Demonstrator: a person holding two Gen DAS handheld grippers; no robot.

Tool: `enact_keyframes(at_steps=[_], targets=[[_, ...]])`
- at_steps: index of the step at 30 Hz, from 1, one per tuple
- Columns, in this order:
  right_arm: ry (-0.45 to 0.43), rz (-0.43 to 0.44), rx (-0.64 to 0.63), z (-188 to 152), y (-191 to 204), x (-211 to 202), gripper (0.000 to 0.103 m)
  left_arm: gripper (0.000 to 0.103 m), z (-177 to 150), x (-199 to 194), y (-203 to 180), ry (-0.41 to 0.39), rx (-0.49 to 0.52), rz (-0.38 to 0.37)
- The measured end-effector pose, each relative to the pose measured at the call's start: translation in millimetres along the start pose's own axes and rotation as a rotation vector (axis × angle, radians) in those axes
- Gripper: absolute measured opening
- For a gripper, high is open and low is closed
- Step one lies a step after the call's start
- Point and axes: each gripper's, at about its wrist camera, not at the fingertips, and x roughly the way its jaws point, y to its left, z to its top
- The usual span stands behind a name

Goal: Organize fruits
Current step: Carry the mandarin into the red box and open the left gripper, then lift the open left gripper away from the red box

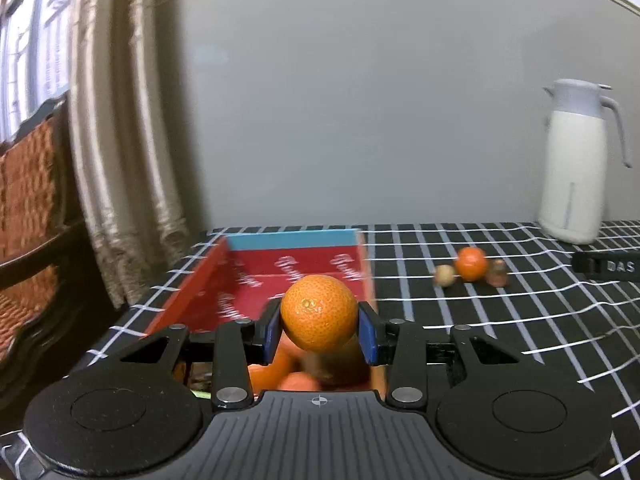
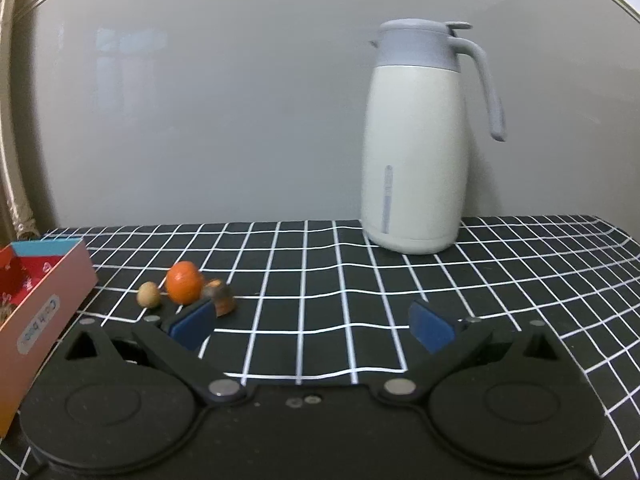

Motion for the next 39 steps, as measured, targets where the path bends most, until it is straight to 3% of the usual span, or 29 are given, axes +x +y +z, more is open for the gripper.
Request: enact_keyframes(at_steps=[14,23,24,27,35,39], targets=[[0.006,0.005,-0.030,-4,11,-2,0.103,0.040,-9,23,70,0.044,-0.092,0.141],[0.010,0.014,-0.046,-6,16,-2,0.103,0.040,-12,25,62,0.033,-0.073,0.152],[0.010,0.015,-0.046,-6,17,-2,0.103,0.042,-12,23,60,0.026,-0.069,0.155],[0.010,0.016,-0.048,-7,16,-4,0.103,0.077,-11,16,58,-0.011,-0.067,0.167],[0.011,0.003,-0.050,-7,10,-5,0.103,0.082,-9,19,53,-0.027,-0.063,0.178],[0.013,0.001,-0.055,-8,10,-6,0.103,0.103,-11,19,48,-0.054,-0.054,0.219]])
